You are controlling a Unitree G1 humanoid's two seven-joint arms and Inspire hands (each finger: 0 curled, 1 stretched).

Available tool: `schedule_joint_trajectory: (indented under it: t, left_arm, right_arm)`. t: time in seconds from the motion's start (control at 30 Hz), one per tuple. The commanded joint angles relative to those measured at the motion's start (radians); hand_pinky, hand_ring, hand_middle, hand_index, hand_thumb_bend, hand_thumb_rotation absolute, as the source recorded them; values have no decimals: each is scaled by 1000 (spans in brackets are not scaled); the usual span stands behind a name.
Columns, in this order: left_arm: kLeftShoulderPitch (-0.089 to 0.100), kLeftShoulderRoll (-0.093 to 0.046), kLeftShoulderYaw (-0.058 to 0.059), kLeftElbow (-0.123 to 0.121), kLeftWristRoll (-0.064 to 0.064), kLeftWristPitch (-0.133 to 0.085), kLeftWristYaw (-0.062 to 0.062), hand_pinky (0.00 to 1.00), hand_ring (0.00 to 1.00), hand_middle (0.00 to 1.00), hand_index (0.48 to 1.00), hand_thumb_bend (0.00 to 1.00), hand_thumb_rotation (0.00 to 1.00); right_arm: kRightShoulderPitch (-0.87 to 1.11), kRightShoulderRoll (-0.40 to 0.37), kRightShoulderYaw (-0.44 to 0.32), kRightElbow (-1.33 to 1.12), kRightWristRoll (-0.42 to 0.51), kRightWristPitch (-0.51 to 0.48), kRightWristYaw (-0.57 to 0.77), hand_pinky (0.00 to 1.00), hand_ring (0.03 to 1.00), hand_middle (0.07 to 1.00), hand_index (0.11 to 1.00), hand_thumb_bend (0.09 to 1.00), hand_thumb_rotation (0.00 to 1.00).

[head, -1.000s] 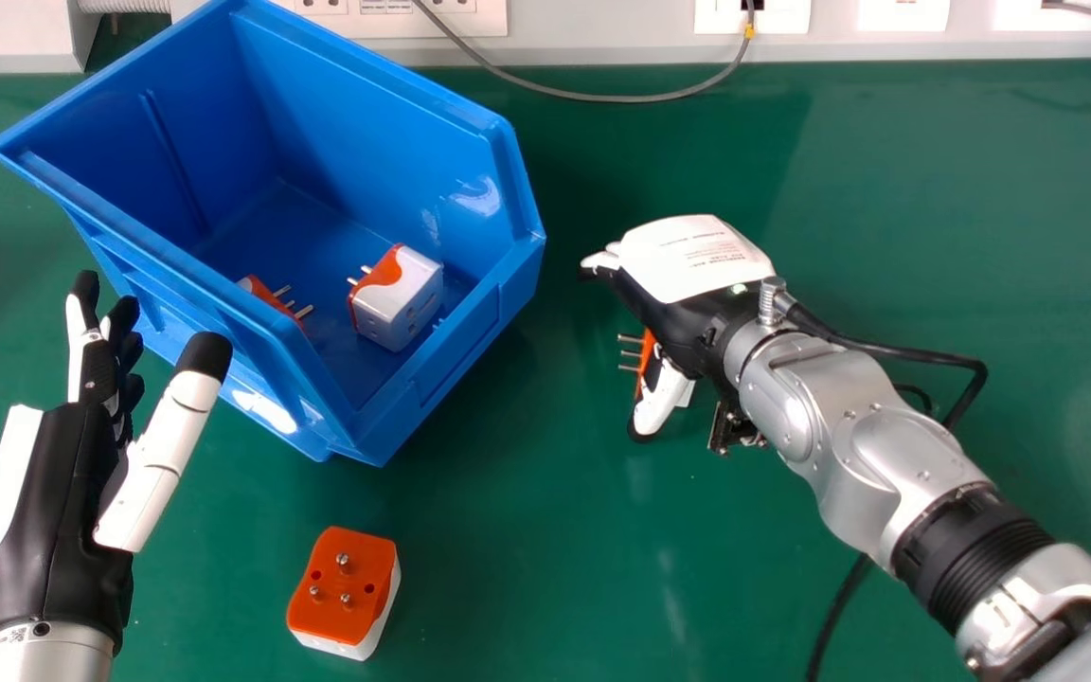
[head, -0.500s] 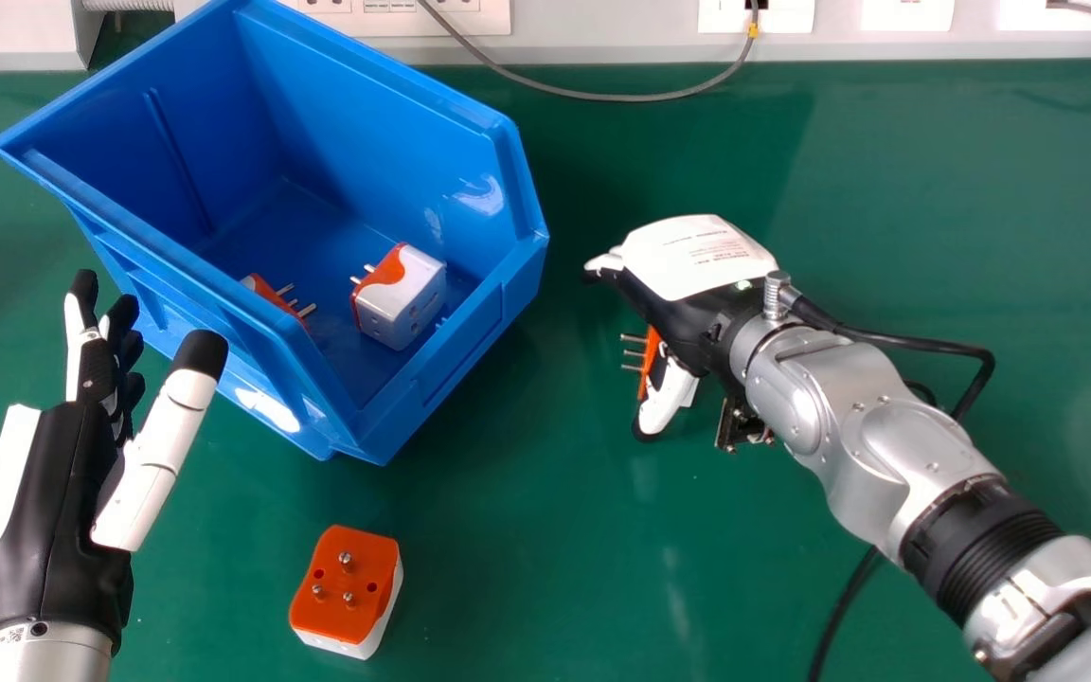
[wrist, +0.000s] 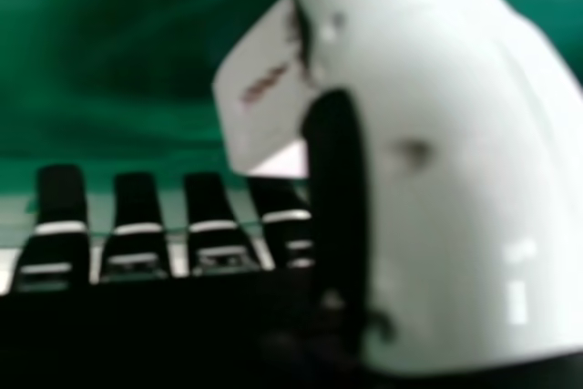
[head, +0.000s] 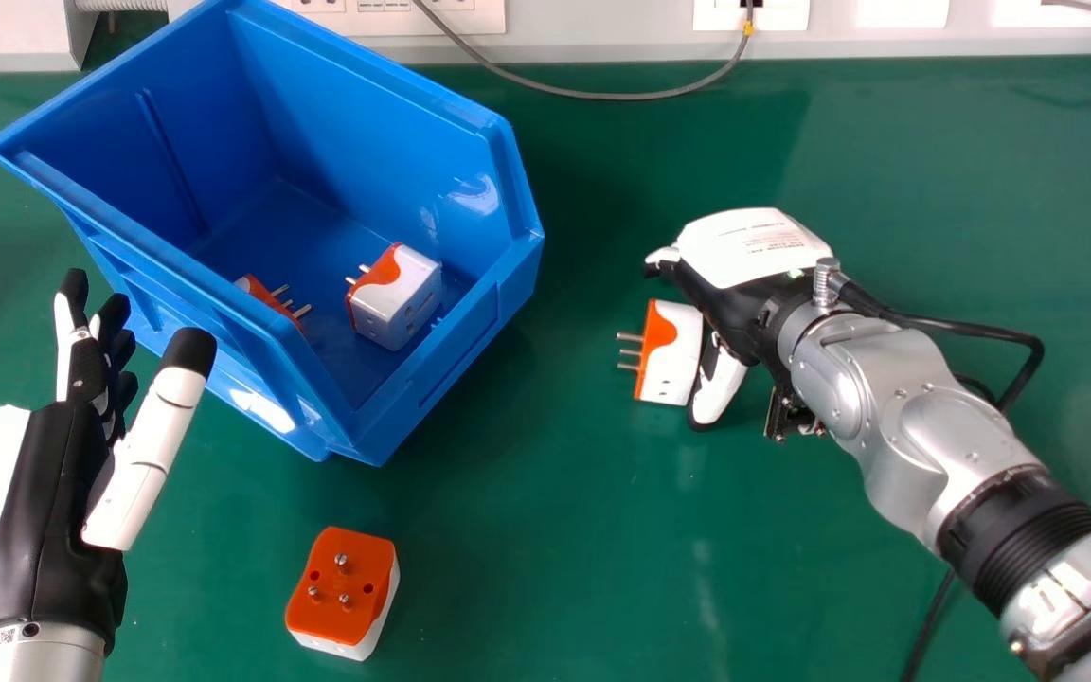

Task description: Pick all objects and put in blue box

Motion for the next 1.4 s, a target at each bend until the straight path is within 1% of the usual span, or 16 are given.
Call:
schedule_joint_trajectory:
  t: [0.0,0.1,0.17,0.33,0.43,0.6,0.77,0.87,1.07,1.23,1.37]
  left_arm:
    - [4,12,8,-28,1,-3,-1,1000,1000,1000,1000,757,805]
    - [6,12,7,-32,3,-3,-1,1000,1000,1000,1000,755,804]
    - [4,13,8,-31,3,-3,-2,1000,1000,1000,1000,755,804]
    - [7,13,8,-31,4,-7,-3,1000,1000,1000,1000,753,804]
    - [11,13,6,-37,8,-5,-2,1000,1000,1000,1000,749,803]
    - [12,11,5,-39,11,-3,2,1000,1000,1000,1000,748,803]
    - [10,7,1,-47,15,8,5,1000,1000,1000,1000,744,802]
    - [9,6,2,-48,13,10,5,1000,1000,1000,1000,743,802]
    - [9,6,-3,-54,20,16,9,1000,1000,1000,1000,745,802]
    - [9,1,-5,-59,25,30,11,1000,1000,1000,1000,761,805]
    - [11,-2,-6,-71,21,38,11,1000,1000,1000,1000,767,807]
  right_arm:
    - [-41,-20,-8,-11,0,3,18,778,880,900,863,620,40]
    - [-44,-19,-7,-8,-1,-3,27,772,880,900,864,617,33]
    - [-47,-16,-6,1,0,-9,26,770,879,900,864,616,30]
    - [-49,-9,-7,10,2,-19,19,764,876,899,860,610,15]
    - [-51,-2,-11,7,8,-16,26,762,874,897,853,605,8]
    - [-61,8,-9,5,9,-15,41,758,873,896,851,601,2]
    - [-77,20,-10,9,14,-16,59,758,873,896,852,598,2]
    - [-86,25,-8,12,13,-18,68,758,874,896,855,595,1]
    - [-115,42,-4,52,14,-35,78,763,877,900,859,594,0]
    - [-128,53,1,55,8,-32,85,762,880,905,859,591,0]
    - [-135,60,3,71,10,-37,78,762,882,907,858,592,0]
